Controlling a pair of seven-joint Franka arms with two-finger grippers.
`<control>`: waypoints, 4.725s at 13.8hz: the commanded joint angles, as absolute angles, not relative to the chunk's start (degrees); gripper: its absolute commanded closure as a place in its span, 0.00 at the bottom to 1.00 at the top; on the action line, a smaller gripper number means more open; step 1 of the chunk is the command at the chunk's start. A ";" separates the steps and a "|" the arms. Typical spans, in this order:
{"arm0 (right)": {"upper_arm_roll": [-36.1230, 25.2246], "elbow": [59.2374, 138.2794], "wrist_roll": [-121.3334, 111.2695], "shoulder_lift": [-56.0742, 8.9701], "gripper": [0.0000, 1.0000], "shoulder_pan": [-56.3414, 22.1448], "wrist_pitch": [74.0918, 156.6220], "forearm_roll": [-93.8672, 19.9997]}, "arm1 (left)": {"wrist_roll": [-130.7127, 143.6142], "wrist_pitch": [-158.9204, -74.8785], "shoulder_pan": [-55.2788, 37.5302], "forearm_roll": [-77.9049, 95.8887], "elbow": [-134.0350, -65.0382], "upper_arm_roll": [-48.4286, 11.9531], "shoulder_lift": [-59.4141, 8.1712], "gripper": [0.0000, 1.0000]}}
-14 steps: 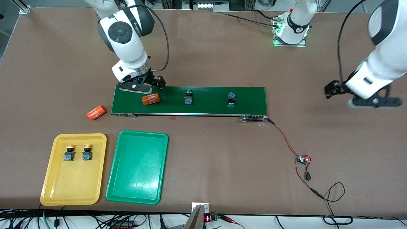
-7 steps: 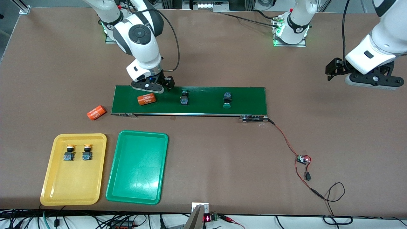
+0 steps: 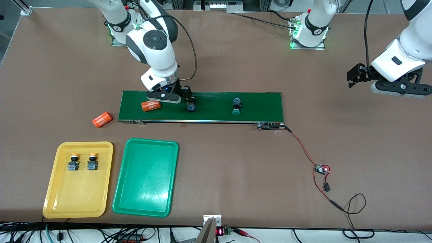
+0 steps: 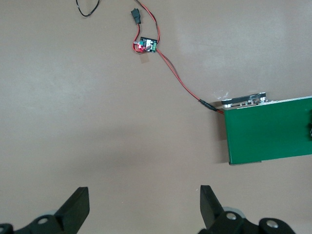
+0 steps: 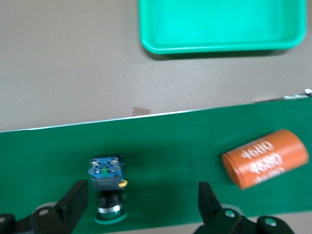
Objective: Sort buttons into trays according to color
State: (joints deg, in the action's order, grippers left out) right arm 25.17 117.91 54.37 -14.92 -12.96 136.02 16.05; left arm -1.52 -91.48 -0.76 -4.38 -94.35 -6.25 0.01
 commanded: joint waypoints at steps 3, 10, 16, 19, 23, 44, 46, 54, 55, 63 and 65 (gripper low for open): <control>25.14 116.72 49.32 -17.40 0.00 -13.36 136.85 17.40 | -1.23 -89.82 -1.14 -3.78 -92.37 -6.33 -1.05 0.00; 25.14 117.25 44.65 -20.65 0.00 -13.62 137.46 17.49 | -1.49 -89.91 -0.88 -3.78 -92.37 -6.33 -1.05 0.00; 24.79 117.25 44.56 -23.37 0.00 -13.36 138.43 20.38 | -1.58 -90.00 -0.79 -3.78 -92.29 -6.24 -1.05 0.00; 23.91 117.33 44.56 -24.43 0.01 -13.01 139.13 22.14 | -1.58 -90.00 -0.79 -3.78 -92.20 -5.98 -1.32 0.00; 23.47 117.33 44.56 -24.79 0.41 -13.01 139.13 23.38 | -1.76 -90.00 -0.70 -2.21 -92.20 -5.71 -1.41 0.00; 8.88 87.72 25.05 -39.36 0.86 -9.32 134.54 21.09 | -2.46 -90.00 1.93 -0.97 -92.28 -5.71 -1.58 0.00; 8.01 87.71 25.05 -41.91 0.84 -9.40 139.11 21.18 | -3.34 -90.26 2.29 -0.97 -91.50 -5.71 -2.28 0.00; 6.50 86.75 25.75 -46.23 0.22 -10.20 142.38 21.09 | -4.04 -90.09 2.81 -0.97 -91.23 -5.71 -2.55 0.00; 6.50 86.75 25.75 -46.14 0.14 -10.28 142.38 21.01 | -4.04 -90.09 2.81 -0.88 -91.14 -5.71 -2.64 0.00; 7.03 98.59 30.84 -32.28 0.00 -11.16 138.61 20.30 | -3.96 -90.00 2.73 -0.88 -91.14 -5.89 -2.55 0.00; 9.12 103.33 34.25 -27.62 0.00 -11.16 136.42 20.21 | -3.95 -89.91 2.81 -0.97 -91.14 -6.15 -2.64 0.00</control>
State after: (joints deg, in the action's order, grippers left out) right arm 7.62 95.45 30.53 -34.55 -10.77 137.90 21.00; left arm -2.63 -91.25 2.39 -1.97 -92.96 -5.81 -1.89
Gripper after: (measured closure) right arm 0.000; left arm 0.000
